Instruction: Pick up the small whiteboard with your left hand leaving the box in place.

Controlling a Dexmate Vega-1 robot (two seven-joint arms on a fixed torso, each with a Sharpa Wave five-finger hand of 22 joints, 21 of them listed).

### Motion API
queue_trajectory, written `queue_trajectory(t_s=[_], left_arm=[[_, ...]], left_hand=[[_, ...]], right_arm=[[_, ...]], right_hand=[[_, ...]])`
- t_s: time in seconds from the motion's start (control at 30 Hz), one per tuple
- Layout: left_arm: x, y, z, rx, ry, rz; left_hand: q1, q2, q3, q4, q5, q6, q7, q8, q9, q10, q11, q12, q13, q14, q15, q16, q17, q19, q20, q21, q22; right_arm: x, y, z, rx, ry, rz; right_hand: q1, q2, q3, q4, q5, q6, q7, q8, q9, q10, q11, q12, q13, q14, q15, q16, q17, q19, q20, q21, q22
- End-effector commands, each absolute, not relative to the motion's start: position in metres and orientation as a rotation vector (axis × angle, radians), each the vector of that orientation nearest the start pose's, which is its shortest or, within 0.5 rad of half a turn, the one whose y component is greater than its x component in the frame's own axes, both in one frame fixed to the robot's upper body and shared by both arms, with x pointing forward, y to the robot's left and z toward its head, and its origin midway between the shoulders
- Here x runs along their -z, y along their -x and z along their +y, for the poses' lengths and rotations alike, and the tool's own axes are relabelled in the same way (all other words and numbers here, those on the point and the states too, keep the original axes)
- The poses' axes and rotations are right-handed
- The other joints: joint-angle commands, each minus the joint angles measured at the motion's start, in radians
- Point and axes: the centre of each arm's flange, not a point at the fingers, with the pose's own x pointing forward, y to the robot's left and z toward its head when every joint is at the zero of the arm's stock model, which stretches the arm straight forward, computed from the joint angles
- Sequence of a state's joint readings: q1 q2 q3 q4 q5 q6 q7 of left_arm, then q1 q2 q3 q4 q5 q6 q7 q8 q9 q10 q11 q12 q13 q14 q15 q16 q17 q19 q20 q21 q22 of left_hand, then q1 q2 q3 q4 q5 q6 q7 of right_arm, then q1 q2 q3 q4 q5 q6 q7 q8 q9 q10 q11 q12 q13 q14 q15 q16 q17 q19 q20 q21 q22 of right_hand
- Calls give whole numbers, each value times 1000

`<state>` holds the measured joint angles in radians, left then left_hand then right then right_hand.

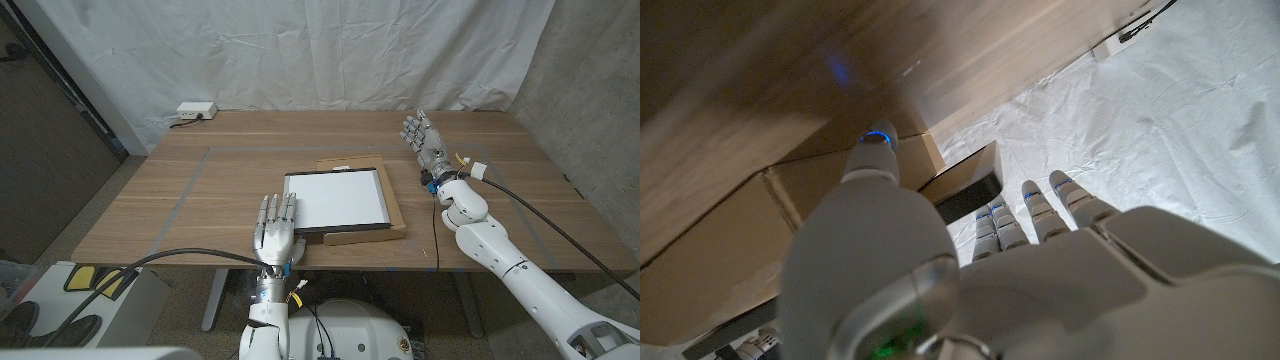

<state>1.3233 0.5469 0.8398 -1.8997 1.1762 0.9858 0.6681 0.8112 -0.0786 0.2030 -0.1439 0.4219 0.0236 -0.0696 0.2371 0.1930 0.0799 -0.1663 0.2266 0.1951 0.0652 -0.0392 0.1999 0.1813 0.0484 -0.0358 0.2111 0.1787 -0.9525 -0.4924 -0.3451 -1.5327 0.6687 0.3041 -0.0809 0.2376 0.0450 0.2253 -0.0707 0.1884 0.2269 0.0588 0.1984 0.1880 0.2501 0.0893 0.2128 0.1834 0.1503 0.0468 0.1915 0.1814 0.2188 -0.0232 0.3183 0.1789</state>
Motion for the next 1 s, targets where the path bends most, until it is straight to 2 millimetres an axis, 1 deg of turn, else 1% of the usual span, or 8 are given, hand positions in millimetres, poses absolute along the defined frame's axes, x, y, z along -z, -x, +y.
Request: queue_trajectory(t_s=[0.03, 0.4, 0.47, 0.63, 0.7, 0.9, 0.93, 1.0], left_arm=[[201, -447, 150, -742, -1526, -590], [202, -452, 147, -746, -1510, -600], [202, -452, 147, -749, -1505, -606], [202, -454, 146, -766, -1489, -619], [202, -455, 145, -776, -1480, -623], [203, -456, 143, -779, -1474, -627], [203, -456, 143, -779, -1472, -627], [203, -456, 142, -784, -1468, -627]], left_hand=[[20, 9, 11, 0, 6, 9, 0, 4, 3, 11, 0, 1, 3, 10, -59, 2, 3, 9, -69, 2, 2], [41, 24, 18, 0, 3, 32, -1, 9, 3, 35, -6, 5, 2, 24, -66, 3, 3, 12, -72, 1, 2], [45, 29, 20, 2, 1, 47, -7, 13, 3, 49, -8, 8, 2, 33, -68, 5, 3, 16, -75, 2, 2], [49, 56, 28, 12, -3, 77, -11, 21, 3, 75, -13, 12, 2, 45, -73, 7, 5, 29, -83, 5, 2], [50, 64, 31, 15, -5, 82, -9, 22, 3, 80, -8, 12, 2, 46, -73, 6, 6, 29, -82, 5, 2], [51, 101, 41, 28, -15, 103, -12, 26, 3, 105, -10, 15, 2, 63, -75, 9, 7, 41, -89, 7, 3], [51, 113, 45, 32, -18, 111, -13, 28, 2, 109, -13, 15, 2, 63, -74, 8, 8, 41, -89, 7, 3], [50, 119, 47, 34, -20, 117, -15, 29, 2, 112, -13, 15, 2, 60, -76, 6, 8, 41, -90, 6, 3]], right_arm=[[17, -611, -255, -219, -167, -686], [21, -613, -259, -220, -169, -683], [20, -613, -260, -218, -169, -684], [20, -614, -262, -218, -170, -685], [21, -614, -263, -218, -171, -685], [20, -614, -265, -217, -173, -688], [20, -614, -266, -218, -172, -689], [20, -614, -267, -217, -171, -692]], right_hand=[[11, -4, 3, -6, 4, 4, -4, -1, 4, 10, -1, 3, 3, 10, 0, -1, 2, 10, 1, -5, 4], [13, -6, 2, -8, 4, 6, -5, 0, 4, 12, -3, 3, 3, 12, -1, -1, 3, 13, 2, -7, 4], [13, -7, 1, -8, 4, 6, -6, 0, 4, 13, -2, 4, 3, 13, -1, -1, 3, 14, 3, -7, 4], [13, -8, 1, -9, 4, 6, -7, 0, 4, 13, -1, 4, 3, 13, -2, -1, 3, 14, 3, -8, 4], [13, -9, 1, -10, 4, 6, -7, 0, 4, 14, -1, 4, 3, 14, -2, -1, 3, 15, 3, -9, 4], [14, -10, 0, -11, 4, 6, -7, 0, 4, 14, -2, 4, 3, 14, -2, -1, 3, 16, 3, -10, 4], [14, -10, 0, -11, 4, 6, -7, 0, 4, 14, -2, 4, 3, 14, -3, -1, 3, 16, 3, -10, 4], [13, -10, -1, -11, 4, 5, -6, -1, 4, 13, -3, 3, 3, 20, -2, 1, 3, 17, 3, -11, 5]])
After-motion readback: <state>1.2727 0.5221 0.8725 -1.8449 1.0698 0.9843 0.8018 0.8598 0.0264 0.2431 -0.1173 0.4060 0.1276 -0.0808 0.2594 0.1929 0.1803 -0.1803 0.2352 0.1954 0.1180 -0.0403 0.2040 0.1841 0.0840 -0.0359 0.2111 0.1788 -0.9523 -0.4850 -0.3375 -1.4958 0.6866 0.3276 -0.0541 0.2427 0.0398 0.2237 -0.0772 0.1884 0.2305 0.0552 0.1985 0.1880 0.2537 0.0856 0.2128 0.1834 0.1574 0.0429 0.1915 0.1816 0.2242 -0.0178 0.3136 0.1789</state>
